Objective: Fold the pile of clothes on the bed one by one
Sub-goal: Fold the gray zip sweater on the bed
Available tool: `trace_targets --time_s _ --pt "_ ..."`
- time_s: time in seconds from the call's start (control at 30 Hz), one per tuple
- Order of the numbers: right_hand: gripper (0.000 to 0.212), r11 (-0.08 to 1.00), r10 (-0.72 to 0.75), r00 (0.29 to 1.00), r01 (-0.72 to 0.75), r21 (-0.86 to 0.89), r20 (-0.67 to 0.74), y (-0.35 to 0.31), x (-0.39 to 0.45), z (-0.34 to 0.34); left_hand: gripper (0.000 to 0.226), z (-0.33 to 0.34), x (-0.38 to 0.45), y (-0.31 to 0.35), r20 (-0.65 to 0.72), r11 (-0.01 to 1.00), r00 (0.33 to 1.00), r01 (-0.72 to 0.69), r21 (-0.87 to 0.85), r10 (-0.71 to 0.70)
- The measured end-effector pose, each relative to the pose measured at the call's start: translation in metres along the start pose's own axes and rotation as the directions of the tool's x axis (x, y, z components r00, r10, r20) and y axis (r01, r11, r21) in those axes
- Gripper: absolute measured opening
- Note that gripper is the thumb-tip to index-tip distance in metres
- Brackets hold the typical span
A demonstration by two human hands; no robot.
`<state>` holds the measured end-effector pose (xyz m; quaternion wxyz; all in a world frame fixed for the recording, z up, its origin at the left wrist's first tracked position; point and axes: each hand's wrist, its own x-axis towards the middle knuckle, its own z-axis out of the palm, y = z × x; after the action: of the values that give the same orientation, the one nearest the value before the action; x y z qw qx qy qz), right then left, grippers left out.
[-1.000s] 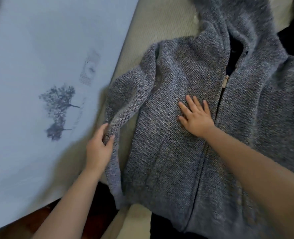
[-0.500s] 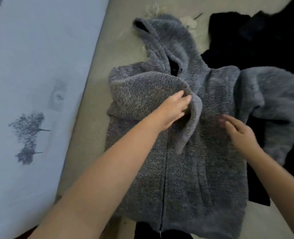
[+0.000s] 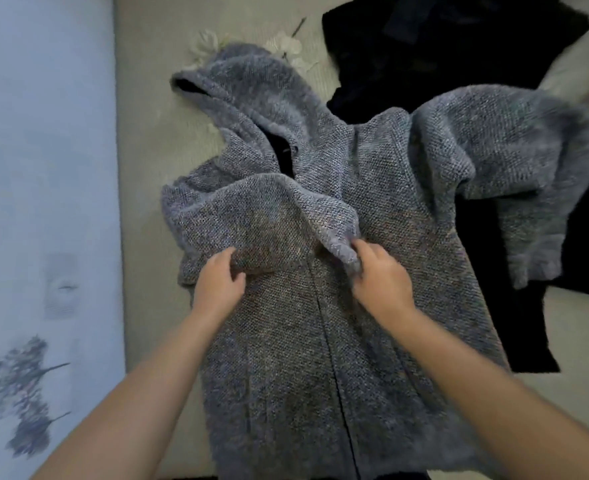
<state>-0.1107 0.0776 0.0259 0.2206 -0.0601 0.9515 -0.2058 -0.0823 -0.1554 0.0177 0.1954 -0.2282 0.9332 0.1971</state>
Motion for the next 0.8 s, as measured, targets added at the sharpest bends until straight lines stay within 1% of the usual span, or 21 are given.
trace_targets --time_s 0.03,0.1,0.17,0.2,0.23,0.27,0.33,0.37,0.4,0.47,0.53,0.57,0.63,0.7,0.73,0.77,0.8 --pt "0.046 0.998 0.001 1.0 -0.001 0.065 0.0 0.006 0.006 -0.013 0.048 -0.002 0.005 -0.002 -0.024 0.999 0.999 -0.027 0.027 0.027" --pt "0.035 0.994 -0.042 0.997 0.035 0.102 0.067 0.016 0.021 -0.047 0.048 -0.007 0.021 -0.001 -0.07 0.994 0.994 -0.084 0.07 0.088" --pt "0.032 0.989 -0.093 0.979 0.07 0.132 0.18 0.025 0.037 -0.089 0.048 -0.012 0.042 0.003 -0.102 0.989 0.987 -0.118 0.093 0.127" --pt "0.034 0.99 -0.099 0.973 0.075 0.121 0.209 0.029 0.045 -0.11 0.049 -0.015 0.053 0.004 -0.106 0.986 0.985 -0.124 0.107 0.136" --pt "0.038 0.995 -0.078 0.974 0.064 0.072 0.211 0.034 0.055 -0.128 0.05 -0.018 0.064 0.006 -0.094 0.983 0.985 -0.128 0.128 0.141" --pt "0.041 0.999 -0.037 0.981 0.041 -0.016 0.188 0.038 0.065 -0.143 0.051 -0.02 0.074 0.007 -0.075 0.979 0.986 -0.134 0.155 0.147" --pt "0.037 0.964 0.067 0.994 -0.044 -0.261 0.081 0.042 0.083 -0.158 0.051 -0.022 0.089 0.008 -0.053 0.967 0.985 -0.148 0.208 0.163" --pt "0.033 0.925 0.095 0.995 -0.085 -0.37 0.009 0.04 0.088 -0.157 0.05 -0.023 0.095 0.009 -0.054 0.965 0.986 -0.142 0.22 0.157" --pt "0.031 0.894 0.091 0.994 -0.106 -0.436 -0.054 0.036 0.092 -0.152 0.048 -0.023 0.1 0.01 -0.056 0.97 0.989 -0.12 0.213 0.135" --pt "0.037 0.879 0.011 0.994 -0.06 -0.472 -0.107 0.025 0.096 -0.131 0.048 -0.027 0.111 0.011 -0.045 0.984 0.998 -0.03 0.178 0.039" --pt "0.047 0.88 -0.069 0.994 0.02 -0.474 -0.086 0.014 0.098 -0.106 0.046 -0.033 0.123 0.009 -0.003 0.982 1.0 0.022 0.187 -0.021" --pt "0.052 0.873 -0.079 0.995 0.044 -0.485 -0.052 0.011 0.101 -0.095 0.044 -0.036 0.13 0.006 0.038 0.975 0.999 0.009 0.224 -0.018" --pt "0.055 0.858 -0.043 0.999 0.04 -0.513 0.005 0.007 0.109 -0.079 0.038 -0.042 0.139 0.002 0.153 0.921 0.988 -0.059 0.384 -0.001" --pt "0.05 0.839 0.002 1.0 0.012 -0.545 0.025 0.007 0.119 -0.073 0.035 -0.048 0.145 -0.002 0.227 0.835 0.973 -0.103 0.541 -0.027" --pt "0.046 0.826 0.016 0.999 0.004 -0.563 0.031 0.007 0.123 -0.073 0.036 -0.05 0.148 -0.005 0.241 0.809 0.969 -0.106 0.578 -0.045" --pt "0.041 0.811 0.02 0.999 0.008 -0.585 0.042 0.006 0.126 -0.074 0.038 -0.054 0.151 -0.009 0.24 0.806 0.969 -0.1 0.584 -0.054" --pt "0.035 0.794 0.016 0.998 0.021 -0.607 0.055 0.005 0.128 -0.075 0.037 -0.058 0.153 -0.013 0.218 0.824 0.975 -0.089 0.56 -0.043"
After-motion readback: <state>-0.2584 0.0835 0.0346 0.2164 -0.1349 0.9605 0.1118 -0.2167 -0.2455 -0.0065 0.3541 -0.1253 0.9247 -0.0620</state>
